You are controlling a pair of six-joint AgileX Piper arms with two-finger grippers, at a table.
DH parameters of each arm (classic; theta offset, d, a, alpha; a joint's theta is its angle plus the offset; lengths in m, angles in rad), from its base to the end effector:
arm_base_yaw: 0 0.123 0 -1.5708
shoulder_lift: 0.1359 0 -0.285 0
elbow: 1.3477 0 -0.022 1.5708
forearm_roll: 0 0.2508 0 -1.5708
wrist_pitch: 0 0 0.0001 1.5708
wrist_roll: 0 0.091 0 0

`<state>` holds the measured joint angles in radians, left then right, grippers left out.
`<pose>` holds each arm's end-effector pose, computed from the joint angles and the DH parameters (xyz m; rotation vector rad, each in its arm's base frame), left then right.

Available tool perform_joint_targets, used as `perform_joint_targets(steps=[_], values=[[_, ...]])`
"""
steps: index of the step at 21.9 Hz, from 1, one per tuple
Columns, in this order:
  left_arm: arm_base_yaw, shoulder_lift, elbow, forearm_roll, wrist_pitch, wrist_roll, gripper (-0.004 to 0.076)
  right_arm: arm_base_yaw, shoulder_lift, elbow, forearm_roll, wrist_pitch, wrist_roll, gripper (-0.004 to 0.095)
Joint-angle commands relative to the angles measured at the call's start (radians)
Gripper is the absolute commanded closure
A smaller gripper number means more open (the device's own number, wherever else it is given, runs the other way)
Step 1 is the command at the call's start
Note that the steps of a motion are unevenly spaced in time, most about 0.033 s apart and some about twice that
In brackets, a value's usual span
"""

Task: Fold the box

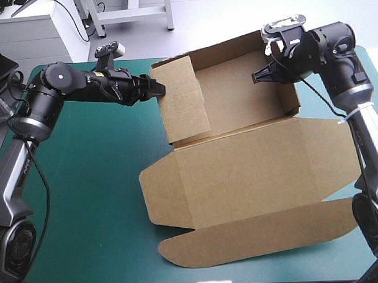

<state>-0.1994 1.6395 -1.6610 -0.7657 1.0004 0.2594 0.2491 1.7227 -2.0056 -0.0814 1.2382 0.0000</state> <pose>0.3419 -0.1233 0.4015 0.3040 2.2900 -0.9312 0.3558 0.0833 0.4383 -0.3005 2.4158 0.0061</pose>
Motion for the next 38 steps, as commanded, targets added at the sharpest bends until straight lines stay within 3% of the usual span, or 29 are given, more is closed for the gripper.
perform_joint_targets(steps=[1,7,10,12,15,17,19,22,23,27,38], values=[[-0.004,-0.044,-0.030,-0.054,-0.078,-0.020,0.0339,0.013,-0.052,-0.031,0.049,-0.059,0.009,0.0922],[-0.020,-0.044,-0.030,-0.029,-0.046,-0.020,0.0334,0.024,-0.052,-0.031,0.056,-0.061,0.017,0.0922],[-0.020,-0.044,-0.030,0.061,-0.075,-0.205,0.0344,0.024,-0.052,-0.031,0.055,-0.061,0.056,0.0921],[-0.026,-0.044,-0.030,0.052,-0.074,-0.208,0.0354,0.045,-0.052,-0.031,0.018,-0.075,0.087,0.0921],[-0.026,-0.044,-0.030,-0.121,-0.079,-0.057,0.0351,0.115,-0.035,-0.031,-0.113,-0.097,0.122,0.0921],[-0.026,-0.044,-0.030,-0.165,-0.037,0.096,0.0325,0.133,-0.027,-0.031,-0.121,-0.108,0.122,0.0921],[-0.026,-0.044,-0.030,-0.139,-0.004,0.120,0.0298,0.133,-0.023,-0.031,-0.113,-0.113,0.122,0.0922],[-0.026,-0.044,-0.028,-0.082,-0.061,-0.003,0.0304,0.133,-0.023,-0.031,-0.110,-0.118,0.135,0.0922],[-0.026,-0.044,-0.028,0.001,-0.096,-0.173,0.0320,0.134,-0.023,-0.031,-0.106,-0.119,0.151,0.0922],[-0.026,-0.041,-0.028,0.180,-0.085,-0.317,0.0322,0.147,-0.023,-0.031,-0.102,-0.134,0.177,0.0922],[-0.077,0.046,-0.028,0.223,-0.115,-0.343,0.0353,0.242,-0.023,-0.031,-0.137,-0.202,0.200,0.0922]])
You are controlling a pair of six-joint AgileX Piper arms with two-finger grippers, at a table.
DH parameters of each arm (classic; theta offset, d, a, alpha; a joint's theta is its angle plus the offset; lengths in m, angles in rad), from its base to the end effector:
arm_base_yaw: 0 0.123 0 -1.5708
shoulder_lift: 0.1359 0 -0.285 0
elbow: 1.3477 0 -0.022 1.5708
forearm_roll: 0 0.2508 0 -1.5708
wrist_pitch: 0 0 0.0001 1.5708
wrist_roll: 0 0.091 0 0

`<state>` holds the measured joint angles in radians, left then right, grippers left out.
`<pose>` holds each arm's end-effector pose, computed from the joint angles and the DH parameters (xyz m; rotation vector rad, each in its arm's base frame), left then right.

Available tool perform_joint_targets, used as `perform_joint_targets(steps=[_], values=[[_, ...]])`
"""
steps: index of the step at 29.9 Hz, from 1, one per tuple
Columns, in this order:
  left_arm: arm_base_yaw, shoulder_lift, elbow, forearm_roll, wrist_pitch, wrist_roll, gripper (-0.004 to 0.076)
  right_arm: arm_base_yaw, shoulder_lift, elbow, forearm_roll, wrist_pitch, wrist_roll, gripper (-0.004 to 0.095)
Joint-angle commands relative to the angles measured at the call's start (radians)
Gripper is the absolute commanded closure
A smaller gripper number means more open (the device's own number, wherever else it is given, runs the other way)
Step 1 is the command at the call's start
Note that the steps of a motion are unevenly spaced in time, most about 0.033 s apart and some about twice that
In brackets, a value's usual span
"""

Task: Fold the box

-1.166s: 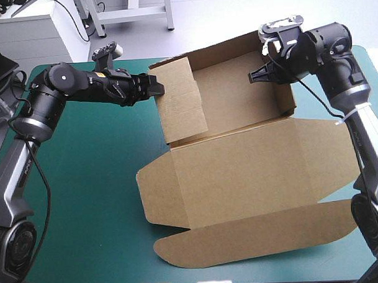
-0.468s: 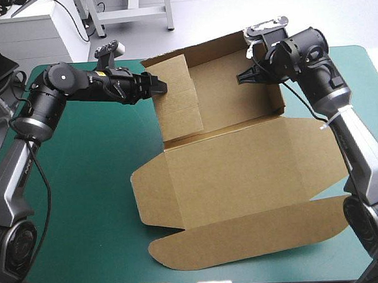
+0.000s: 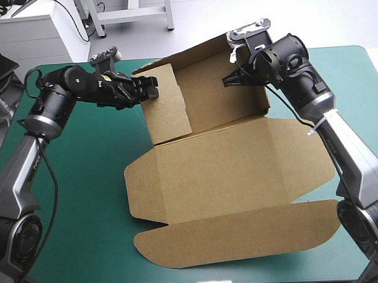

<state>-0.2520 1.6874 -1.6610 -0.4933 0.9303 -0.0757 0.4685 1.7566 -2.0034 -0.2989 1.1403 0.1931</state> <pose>0.3577 -0.1278 0.3753 0.0284 2.4360 -0.7606 0.3514 0.1506 0.4341 -0.3370 2.2996 -0.0528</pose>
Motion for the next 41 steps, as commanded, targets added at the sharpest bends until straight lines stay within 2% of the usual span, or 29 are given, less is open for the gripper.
perform_joint_targets(steps=[1,7,10,11,18,23,27,34,41], values=[[-0.024,0.007,-0.028,-0.050,-0.038,-0.008,0.0372,0.023,-0.057,-0.033,0.081,-0.101,0.007,0.0922],[-0.024,0.021,-0.028,0.007,-0.024,0.000,0.0564,0.023,-0.057,-0.033,0.070,-0.094,0.005,0.0922],[-0.024,0.019,-0.028,0.038,-0.031,0.002,0.0722,0.023,-0.057,-0.033,0.067,-0.098,0.005,0.0922],[-0.024,0.019,-0.028,0.041,-0.031,0.018,0.0731,0.023,-0.057,-0.033,0.060,-0.100,0.005,0.0922],[-0.024,0.019,-0.030,0.077,-0.058,0.027,0.0732,0.023,-0.024,-0.033,0.019,-0.049,0.056,0.0922],[-0.053,0.019,-0.032,0.319,-0.036,-0.105,0.0732,0.023,0.053,-0.033,0.018,0.016,0.056,0.0922],[-0.070,0.021,-0.032,0.435,-0.013,-0.145,0.0732,0.019,0.106,-0.033,0.051,0.038,0.056,0.0922],[-0.070,0.057,-0.030,0.590,0.114,-0.176,0.0732,-0.049,0.207,-0.033,0.217,0.095,0.007,0.0922],[-0.070,0.147,-0.030,0.585,0.142,-0.183,0.0732,-0.059,0.287,-0.033,0.227,0.093,-0.044,0.0922]])
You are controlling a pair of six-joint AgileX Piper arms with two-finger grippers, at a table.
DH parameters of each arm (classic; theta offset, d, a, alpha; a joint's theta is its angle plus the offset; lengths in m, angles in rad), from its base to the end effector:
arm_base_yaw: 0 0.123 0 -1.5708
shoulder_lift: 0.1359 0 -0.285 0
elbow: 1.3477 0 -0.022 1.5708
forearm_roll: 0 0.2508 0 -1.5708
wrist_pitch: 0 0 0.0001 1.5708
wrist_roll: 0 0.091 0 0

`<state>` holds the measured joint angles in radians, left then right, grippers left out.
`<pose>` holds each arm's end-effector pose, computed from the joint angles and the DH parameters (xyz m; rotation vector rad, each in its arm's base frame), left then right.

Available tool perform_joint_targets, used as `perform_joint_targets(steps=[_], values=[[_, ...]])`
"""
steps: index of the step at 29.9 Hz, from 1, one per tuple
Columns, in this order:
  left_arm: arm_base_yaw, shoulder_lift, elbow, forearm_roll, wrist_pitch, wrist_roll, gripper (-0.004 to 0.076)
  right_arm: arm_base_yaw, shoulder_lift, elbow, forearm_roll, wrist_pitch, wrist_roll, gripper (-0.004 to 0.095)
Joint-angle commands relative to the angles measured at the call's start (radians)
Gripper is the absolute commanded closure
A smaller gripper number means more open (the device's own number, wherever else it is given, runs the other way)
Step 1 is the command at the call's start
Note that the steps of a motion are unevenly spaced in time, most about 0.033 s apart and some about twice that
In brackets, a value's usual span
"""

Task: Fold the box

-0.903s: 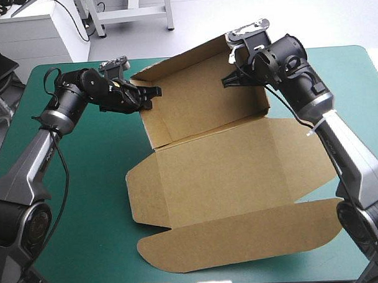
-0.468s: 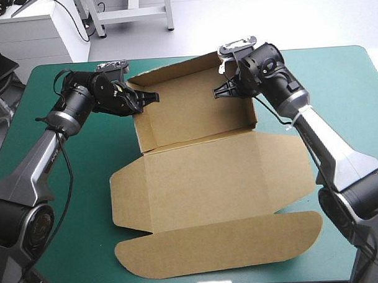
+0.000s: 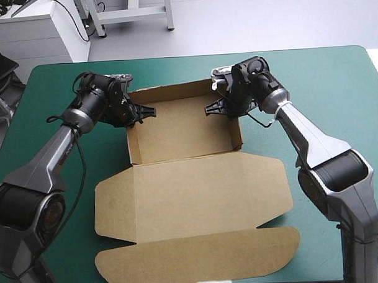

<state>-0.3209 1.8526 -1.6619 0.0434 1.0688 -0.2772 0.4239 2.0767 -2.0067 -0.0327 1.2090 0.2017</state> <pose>0.3831 -0.1237 0.2956 0.0781 2.7454 -0.1079 0.4155 0.1844 0.2931 -0.3148 2.7506 0.1202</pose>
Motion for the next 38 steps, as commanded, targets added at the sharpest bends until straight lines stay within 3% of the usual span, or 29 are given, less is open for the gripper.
perform_joint_targets(steps=[1,20,23,31,38], values=[[-0.002,-0.006,-0.029,0.044,0.006,0.018,0.0732,-0.014,-0.025,-0.030,-0.039,0.020,-0.053,0.0922],[-0.002,0.082,-0.029,0.029,-0.077,0.030,0.0724,-0.060,0.042,-0.030,-0.038,-0.040,-0.090,0.0915],[-0.002,0.082,-0.029,-0.007,-0.070,0.086,0.0657,-0.064,0.042,-0.032,-0.025,-0.003,-0.127,0.0829],[0.003,0.082,-0.033,-0.020,-0.047,0.093,0.0457,-0.083,0.042,-0.040,-0.038,0.042,-0.163,0.0455],[0.028,0.082,-0.120,-0.127,-0.007,0.089,0.0446,-0.122,0.042,-0.120,0.071,0.042,-0.170,0.0417]])
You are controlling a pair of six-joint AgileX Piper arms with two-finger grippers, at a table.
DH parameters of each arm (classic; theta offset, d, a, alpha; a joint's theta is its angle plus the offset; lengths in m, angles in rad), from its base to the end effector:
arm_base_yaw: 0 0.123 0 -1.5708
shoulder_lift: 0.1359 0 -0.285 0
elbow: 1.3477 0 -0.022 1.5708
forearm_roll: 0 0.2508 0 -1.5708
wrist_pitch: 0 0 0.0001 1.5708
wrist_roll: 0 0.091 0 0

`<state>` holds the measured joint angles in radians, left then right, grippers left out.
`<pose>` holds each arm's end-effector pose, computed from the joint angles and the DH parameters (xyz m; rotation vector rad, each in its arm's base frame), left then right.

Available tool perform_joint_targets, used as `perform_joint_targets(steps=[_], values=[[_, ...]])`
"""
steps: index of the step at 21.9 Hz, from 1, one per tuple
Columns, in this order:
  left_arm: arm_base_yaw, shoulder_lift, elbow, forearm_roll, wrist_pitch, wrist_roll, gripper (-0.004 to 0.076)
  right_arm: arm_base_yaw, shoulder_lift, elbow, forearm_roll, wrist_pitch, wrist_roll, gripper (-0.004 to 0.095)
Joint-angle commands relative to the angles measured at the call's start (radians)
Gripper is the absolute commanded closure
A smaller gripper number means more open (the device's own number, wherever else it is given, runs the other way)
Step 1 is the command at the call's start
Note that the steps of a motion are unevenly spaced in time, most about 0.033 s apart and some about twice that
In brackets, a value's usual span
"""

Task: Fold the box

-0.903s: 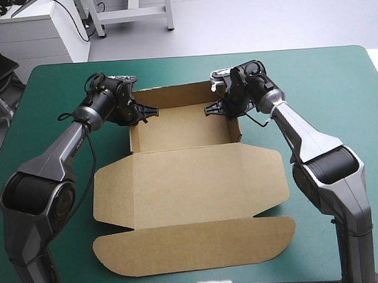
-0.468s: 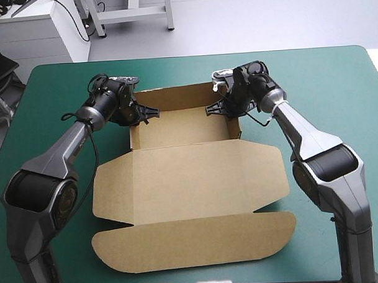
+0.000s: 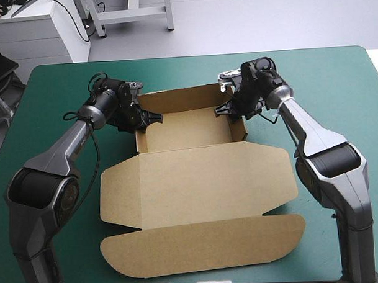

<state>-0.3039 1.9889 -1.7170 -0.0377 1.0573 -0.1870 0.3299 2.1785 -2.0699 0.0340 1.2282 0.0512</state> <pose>0.4092 -0.1315 0.2548 0.1467 2.8230 -0.1632 0.4463 0.1559 0.2631 -0.3843 2.8033 0.1339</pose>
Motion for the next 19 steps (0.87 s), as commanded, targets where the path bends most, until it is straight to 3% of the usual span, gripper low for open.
perform_joint_targets(steps=[1,14,19], values=[[0.013,-0.054,-0.076,-0.054,0.004,-0.001,0.0446,-0.029,-0.060,-0.069,0.013,0.022,-0.024,0.0417],[0.022,-0.054,-0.159,-0.071,0.071,0.028,0.0445,-0.029,-0.063,-0.117,0.083,0.022,-0.098,0.0403],[0.022,-0.054,-0.262,-0.069,0.189,0.028,0.0445,-0.029,-0.096,-0.158,0.072,0.022,-0.095,0.0403]])
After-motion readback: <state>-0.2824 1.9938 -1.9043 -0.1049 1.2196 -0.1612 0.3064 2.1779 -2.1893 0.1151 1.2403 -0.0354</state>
